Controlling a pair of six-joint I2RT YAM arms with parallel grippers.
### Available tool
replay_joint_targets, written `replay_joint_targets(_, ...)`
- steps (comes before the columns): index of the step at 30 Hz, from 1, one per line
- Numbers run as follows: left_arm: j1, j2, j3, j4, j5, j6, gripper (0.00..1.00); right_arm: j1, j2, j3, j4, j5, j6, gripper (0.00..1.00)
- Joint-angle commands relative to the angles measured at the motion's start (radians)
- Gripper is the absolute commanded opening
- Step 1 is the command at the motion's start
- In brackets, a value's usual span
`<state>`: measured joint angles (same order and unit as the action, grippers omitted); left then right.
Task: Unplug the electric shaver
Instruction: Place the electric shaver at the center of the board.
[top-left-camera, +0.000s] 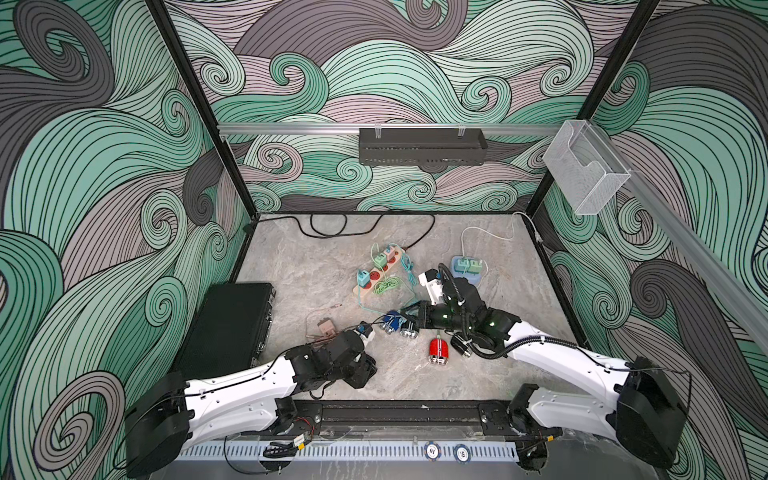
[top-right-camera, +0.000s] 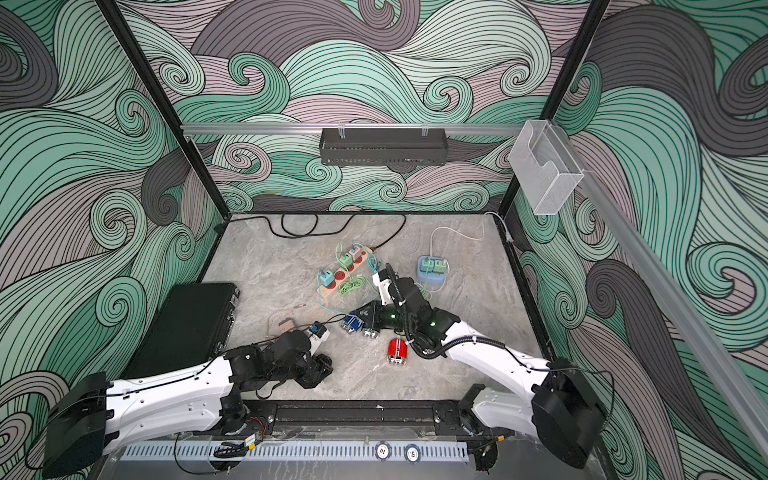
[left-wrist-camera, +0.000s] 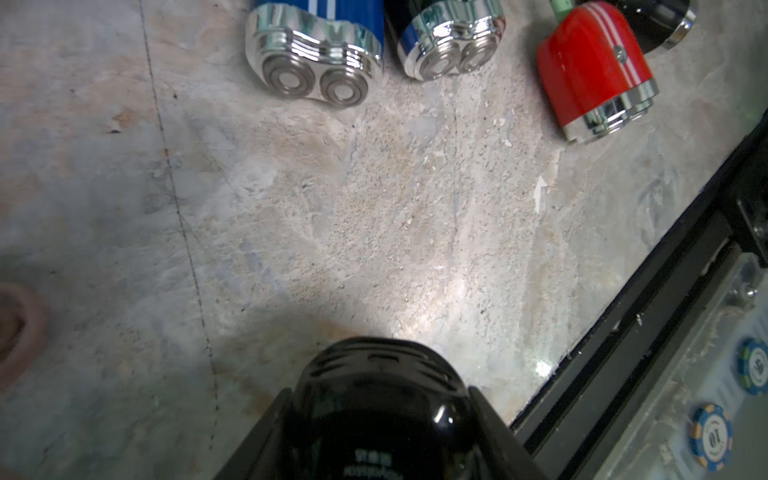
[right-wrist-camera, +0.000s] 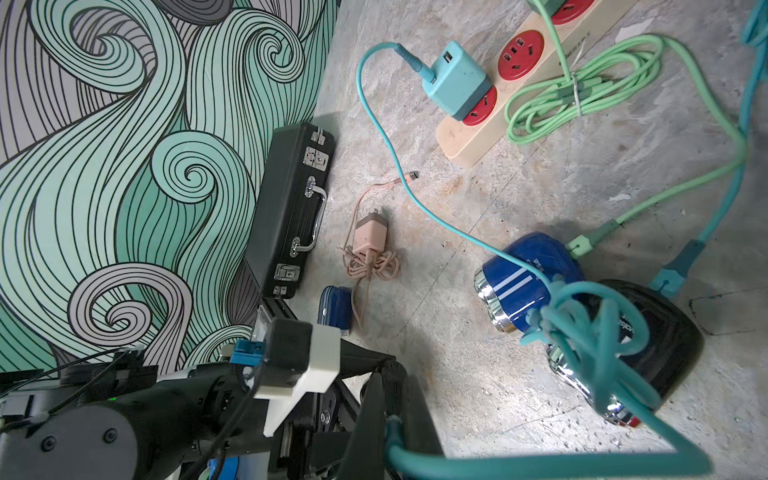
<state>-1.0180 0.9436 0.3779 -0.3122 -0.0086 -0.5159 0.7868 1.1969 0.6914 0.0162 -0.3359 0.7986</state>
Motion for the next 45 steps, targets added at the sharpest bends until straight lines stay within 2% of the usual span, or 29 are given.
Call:
replay_joint_targets(1,-0.008,-0.011,0.059,-0.127,-0.079,-0.14,0.26,-0.001,0.018,0.005,-0.005,-0.027,-0.019,0.07)
replay_joint_targets(4,-0.01,-0.001,0.096,-0.259,-0.139,-0.256,0.25,-0.001,0.033,0.006,0.001,-0.048,-0.024,0.07)
replay_joint_targets(10,-0.011,0.041,0.162,-0.423,-0.196,-0.383,0.26,0.001,0.061,0.012,0.015,-0.078,-0.029,0.07)
replay_joint_targets(16,-0.01,0.124,0.175,-0.4,-0.167,-0.404,0.28,0.012,0.08,0.011,0.029,-0.086,-0.025,0.08)
replay_joint_targets(24,-0.01,0.232,0.211,-0.419,-0.196,-0.428,0.33,0.038,0.113,0.005,0.053,-0.078,-0.019,0.08)
replay_joint_targets(27,-0.01,0.242,0.211,-0.403,-0.194,-0.427,0.4,0.049,0.124,0.007,0.057,-0.078,-0.019,0.08)
replay_joint_targets(38,-0.01,0.187,0.218,-0.393,-0.209,-0.42,0.84,0.077,0.111,-0.011,0.107,-0.098,-0.004,0.08)
replay_joint_targets(41,-0.01,0.151,0.235,-0.405,-0.222,-0.415,0.93,0.087,0.108,-0.006,0.109,-0.097,0.003,0.08)
replay_joint_targets(45,-0.008,0.089,0.263,-0.43,-0.3,-0.384,0.98,0.105,0.138,0.027,0.121,-0.12,0.008,0.08)
